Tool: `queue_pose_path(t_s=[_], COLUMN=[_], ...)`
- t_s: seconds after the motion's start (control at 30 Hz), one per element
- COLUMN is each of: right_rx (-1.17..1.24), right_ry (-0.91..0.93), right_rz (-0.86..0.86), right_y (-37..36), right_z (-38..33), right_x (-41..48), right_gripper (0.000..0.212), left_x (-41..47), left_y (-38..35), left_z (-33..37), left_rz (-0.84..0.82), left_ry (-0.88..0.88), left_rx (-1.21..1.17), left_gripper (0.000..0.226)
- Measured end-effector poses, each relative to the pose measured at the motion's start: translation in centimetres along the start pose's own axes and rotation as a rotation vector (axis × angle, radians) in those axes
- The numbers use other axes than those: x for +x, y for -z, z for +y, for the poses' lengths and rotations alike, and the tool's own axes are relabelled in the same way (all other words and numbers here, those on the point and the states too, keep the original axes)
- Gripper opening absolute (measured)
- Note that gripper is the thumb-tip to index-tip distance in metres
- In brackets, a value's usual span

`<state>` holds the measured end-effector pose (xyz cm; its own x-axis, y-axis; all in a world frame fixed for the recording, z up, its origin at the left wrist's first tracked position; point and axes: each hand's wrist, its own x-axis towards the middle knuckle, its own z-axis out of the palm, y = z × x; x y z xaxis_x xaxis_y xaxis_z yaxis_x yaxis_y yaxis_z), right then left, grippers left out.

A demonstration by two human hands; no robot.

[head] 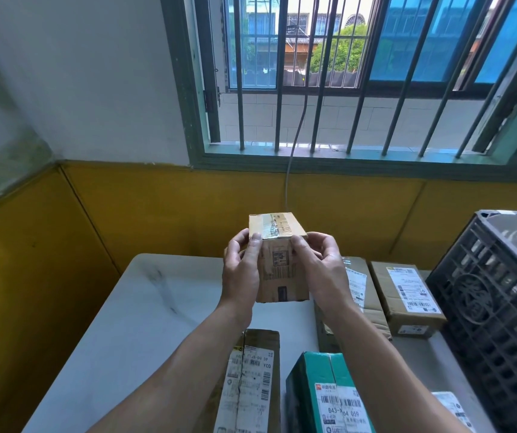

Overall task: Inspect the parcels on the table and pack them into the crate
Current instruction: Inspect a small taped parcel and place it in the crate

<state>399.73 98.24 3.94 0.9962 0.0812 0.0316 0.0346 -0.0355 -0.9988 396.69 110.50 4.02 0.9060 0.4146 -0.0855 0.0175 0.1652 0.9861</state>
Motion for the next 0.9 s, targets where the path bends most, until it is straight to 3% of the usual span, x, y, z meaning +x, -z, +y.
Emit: queue_pose_path(t_s=[0.17,0.4,0.53,0.63,0.7,0.9], right_rx=[0.053,0.209,0.305,0.318,0.323,0.323], right_ry=[-0.034,-0.168,-0.221,-0.225,-0.23,-0.249], right_rz=[0.041,0.091,0.073,0.068,0.065,0.051], right_y=[0.0,0.2,0.6,0.7,0.7,0.8], right_z=[0.1,0.2,0.6,0.8,0.9,0.7], right_x=[0.1,0.2,0.6,0.6,0.6,0.3], right_gripper=[0.044,0.035,0.031,0.031,0.03,0.031], left_x=[-0.1,-0.2,-0.4,-0.2,0.0,0.2], left_y=[-0.1,0.0,0.2,0.4,0.4,0.3], left_z=[0.1,-0.3,-1.0,-1.1,-1.2,-1.2], left_rz=[-0.029,-0.049,-0.064,-0.061,-0.082,-0.125], left_ry=[-0.021,-0.052,-0.017,0.047,0.107,0.146], left_rx=[0.063,0.102,0.165,0.212,0.212,0.187], left_gripper=[0.05,0.028,0.089,0.12,0.127,0.118])
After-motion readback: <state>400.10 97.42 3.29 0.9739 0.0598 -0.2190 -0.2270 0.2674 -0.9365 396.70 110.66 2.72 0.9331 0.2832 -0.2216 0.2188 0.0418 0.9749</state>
